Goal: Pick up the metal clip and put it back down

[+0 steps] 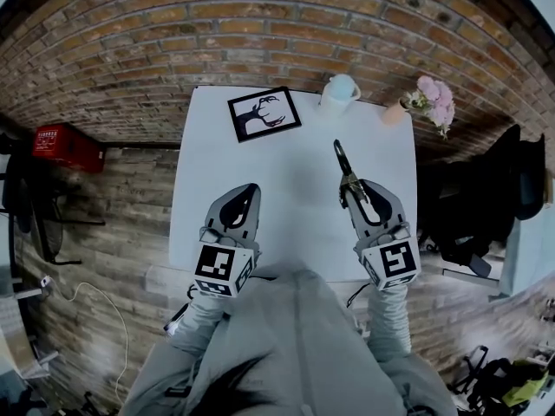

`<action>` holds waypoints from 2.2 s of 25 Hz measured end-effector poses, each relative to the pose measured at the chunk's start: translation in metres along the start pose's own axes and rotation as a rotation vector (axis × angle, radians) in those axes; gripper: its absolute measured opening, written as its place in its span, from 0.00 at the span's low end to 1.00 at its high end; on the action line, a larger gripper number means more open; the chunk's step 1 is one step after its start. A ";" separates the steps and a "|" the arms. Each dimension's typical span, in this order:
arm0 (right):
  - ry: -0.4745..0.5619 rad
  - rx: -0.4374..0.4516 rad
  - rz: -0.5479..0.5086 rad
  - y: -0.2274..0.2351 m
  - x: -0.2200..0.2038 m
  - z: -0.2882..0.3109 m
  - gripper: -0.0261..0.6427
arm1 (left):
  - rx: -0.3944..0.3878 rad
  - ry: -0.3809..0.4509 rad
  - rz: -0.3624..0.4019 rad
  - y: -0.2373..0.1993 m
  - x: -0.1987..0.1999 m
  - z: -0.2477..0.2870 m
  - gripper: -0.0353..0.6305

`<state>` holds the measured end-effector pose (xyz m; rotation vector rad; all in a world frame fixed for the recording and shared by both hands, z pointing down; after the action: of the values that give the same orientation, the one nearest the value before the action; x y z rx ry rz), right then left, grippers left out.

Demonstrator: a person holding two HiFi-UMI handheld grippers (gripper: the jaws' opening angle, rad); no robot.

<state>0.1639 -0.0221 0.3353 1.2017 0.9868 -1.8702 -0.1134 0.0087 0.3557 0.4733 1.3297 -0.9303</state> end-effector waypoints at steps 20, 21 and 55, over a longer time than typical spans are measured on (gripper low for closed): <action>-0.228 0.172 -0.411 -0.058 -0.085 0.077 0.19 | -0.019 -0.083 -0.056 -0.017 -0.026 0.018 0.09; -0.234 0.177 -0.429 -0.061 -0.089 0.079 0.19 | -0.018 -0.085 -0.058 -0.018 -0.027 0.019 0.09; -0.290 0.254 -0.732 -0.122 -0.167 0.111 0.20 | -0.023 -0.132 -0.099 -0.022 -0.052 0.018 0.09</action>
<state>0.0701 -0.0365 0.5495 0.6971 1.1372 -2.7156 -0.1182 -0.0021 0.4142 0.3245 1.2512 -1.0094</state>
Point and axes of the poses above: the fingertips, and each gripper's own axes: z forward along the fingers, y to its right, x out of its top, the point moved 10 cm from there along -z, backward along the fingers, and after that the axes turned 12 degrees about -x, right-handed, at the moved point
